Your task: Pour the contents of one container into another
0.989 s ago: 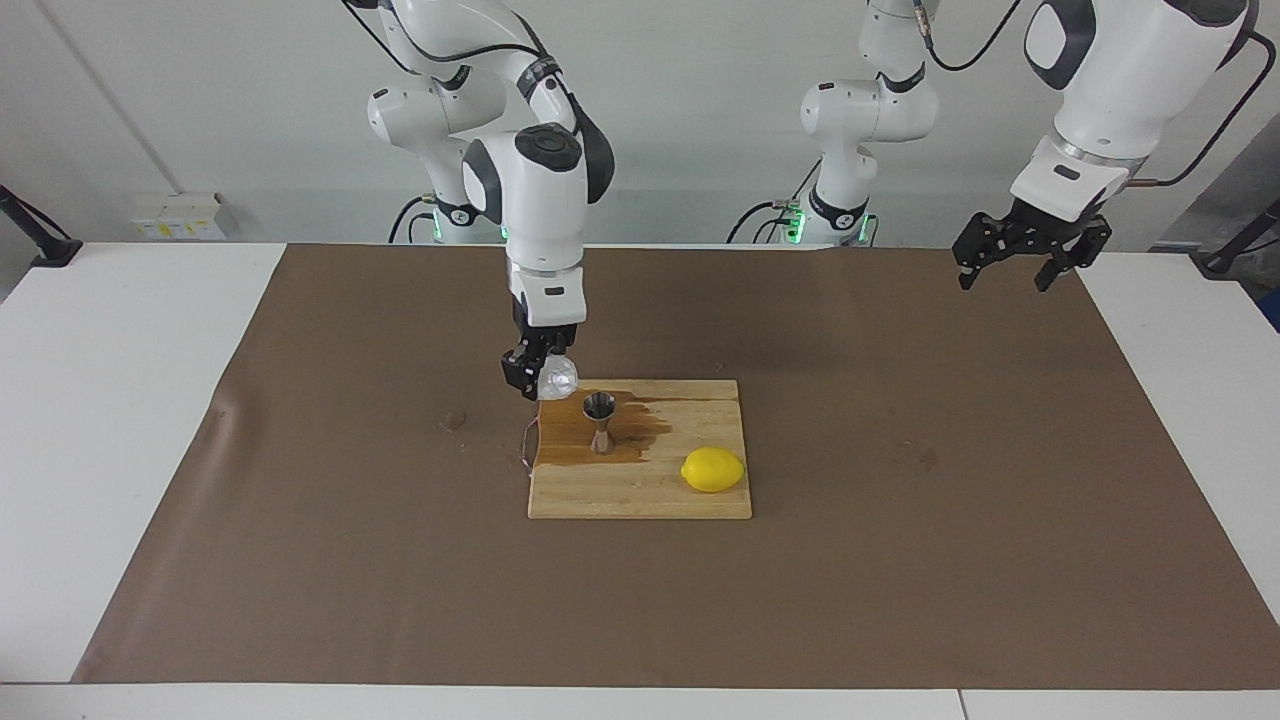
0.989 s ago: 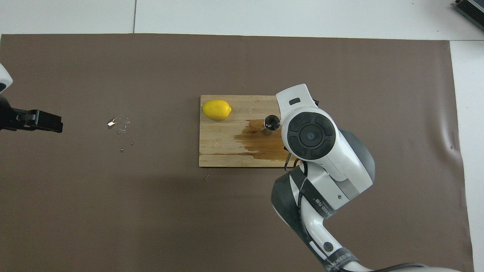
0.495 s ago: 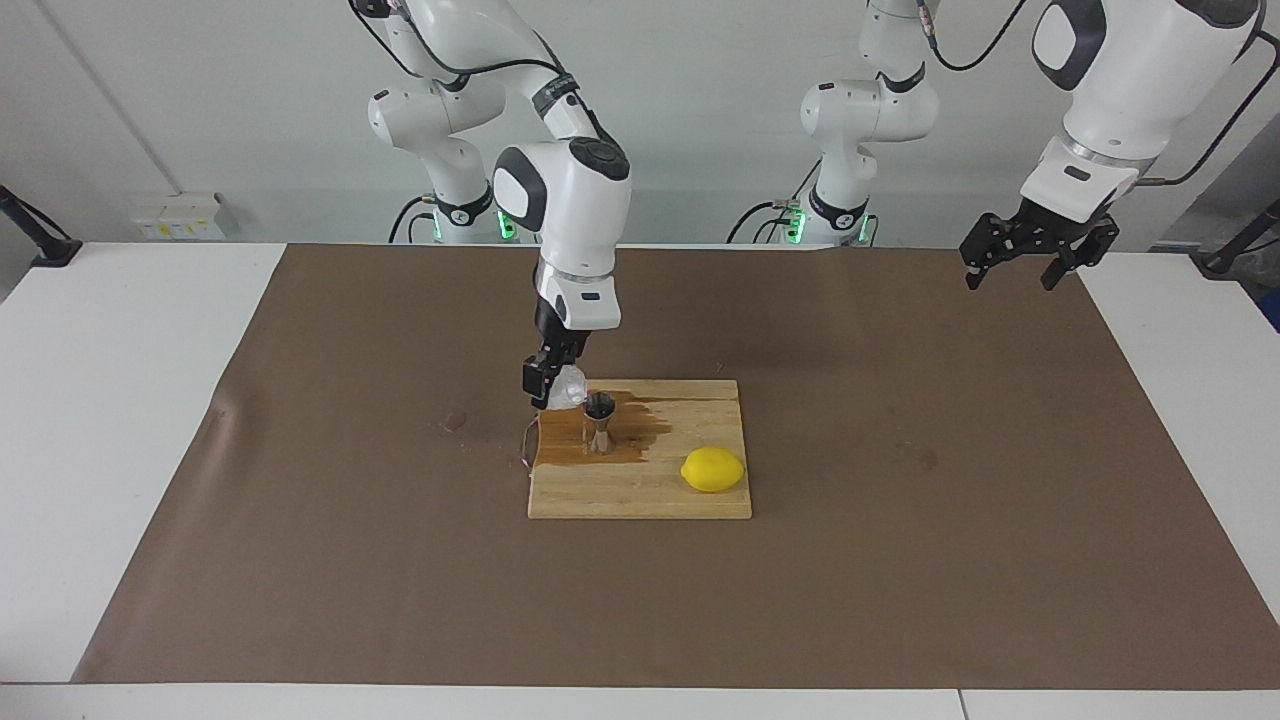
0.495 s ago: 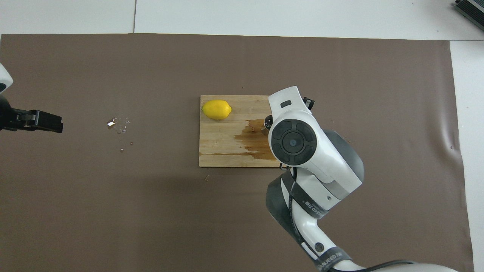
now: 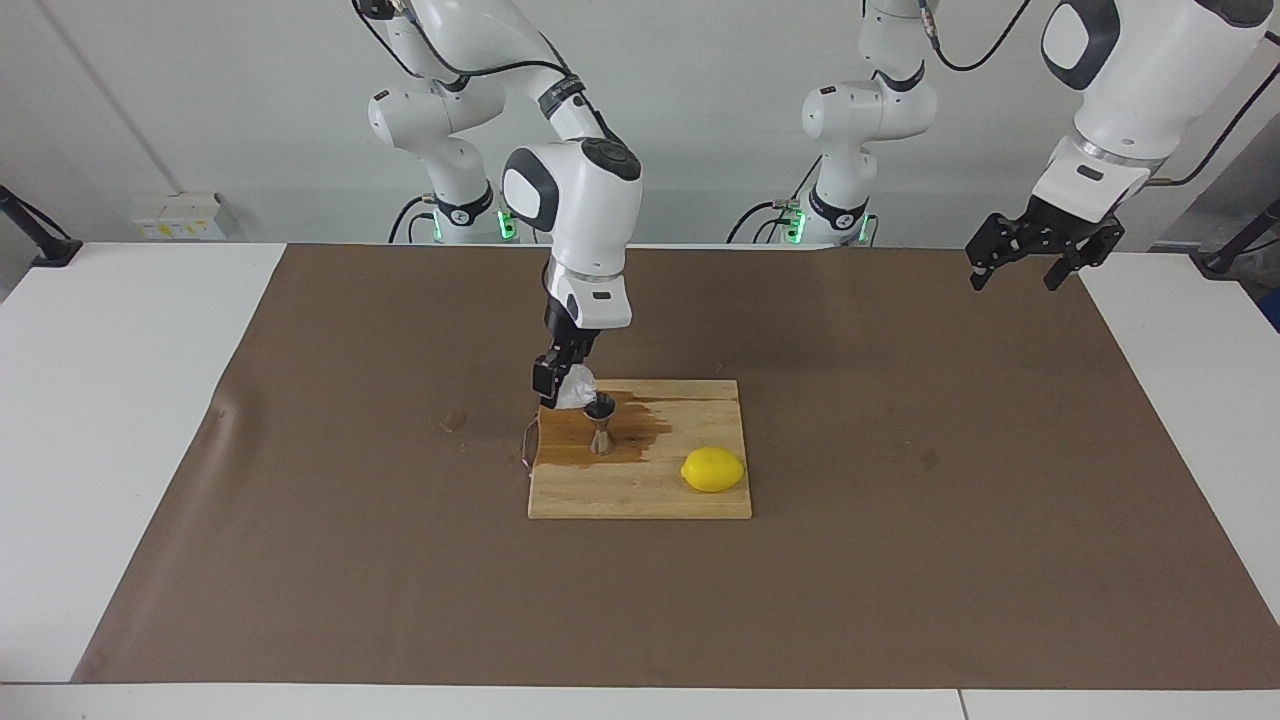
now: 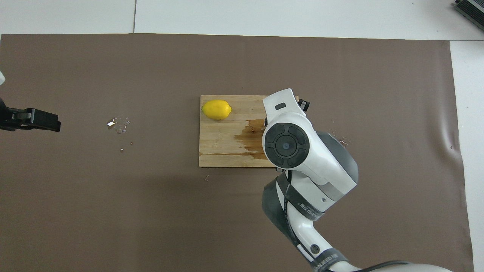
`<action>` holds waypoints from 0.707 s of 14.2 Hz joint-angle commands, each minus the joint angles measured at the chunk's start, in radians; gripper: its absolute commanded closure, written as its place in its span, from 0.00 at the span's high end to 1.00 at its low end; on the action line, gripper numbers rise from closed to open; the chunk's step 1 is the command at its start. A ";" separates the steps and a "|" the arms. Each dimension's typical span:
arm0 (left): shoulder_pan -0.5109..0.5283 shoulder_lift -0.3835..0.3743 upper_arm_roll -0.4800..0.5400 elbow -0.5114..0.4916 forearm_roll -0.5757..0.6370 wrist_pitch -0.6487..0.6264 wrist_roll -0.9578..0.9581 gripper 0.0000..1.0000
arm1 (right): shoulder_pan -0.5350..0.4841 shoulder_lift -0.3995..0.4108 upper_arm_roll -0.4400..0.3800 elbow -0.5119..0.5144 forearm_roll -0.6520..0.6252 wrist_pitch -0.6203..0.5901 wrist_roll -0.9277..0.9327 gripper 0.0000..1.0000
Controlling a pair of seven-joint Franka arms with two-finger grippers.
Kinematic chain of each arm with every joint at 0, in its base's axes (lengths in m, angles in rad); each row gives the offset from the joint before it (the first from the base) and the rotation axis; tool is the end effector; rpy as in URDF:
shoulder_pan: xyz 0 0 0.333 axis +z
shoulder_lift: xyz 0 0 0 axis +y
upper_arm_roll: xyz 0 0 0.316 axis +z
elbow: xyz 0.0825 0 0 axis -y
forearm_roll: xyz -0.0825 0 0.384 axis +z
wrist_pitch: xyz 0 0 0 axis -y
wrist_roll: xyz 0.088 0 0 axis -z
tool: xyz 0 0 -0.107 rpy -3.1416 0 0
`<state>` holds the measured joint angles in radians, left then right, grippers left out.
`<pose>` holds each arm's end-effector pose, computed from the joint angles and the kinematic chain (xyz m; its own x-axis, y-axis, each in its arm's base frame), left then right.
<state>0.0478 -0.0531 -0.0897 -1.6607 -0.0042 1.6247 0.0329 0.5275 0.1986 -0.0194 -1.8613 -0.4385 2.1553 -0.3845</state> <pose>0.5417 -0.0244 0.6156 0.9971 -0.0745 0.0169 -0.0744 -0.9972 -0.0011 0.5503 0.2873 0.4243 0.4499 0.8878 -0.0971 0.8448 -0.3878 0.3688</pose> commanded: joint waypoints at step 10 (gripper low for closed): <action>0.018 0.004 -0.010 0.002 -0.019 -0.005 0.001 1.00 | 0.005 0.012 0.004 0.016 -0.035 -0.015 0.024 0.25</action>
<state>0.0483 -0.0454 -0.0898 -1.6605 -0.0074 1.6240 0.0328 0.5305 0.2019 -0.0194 -1.8612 -0.4386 2.1553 -0.3845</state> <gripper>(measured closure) 0.000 0.480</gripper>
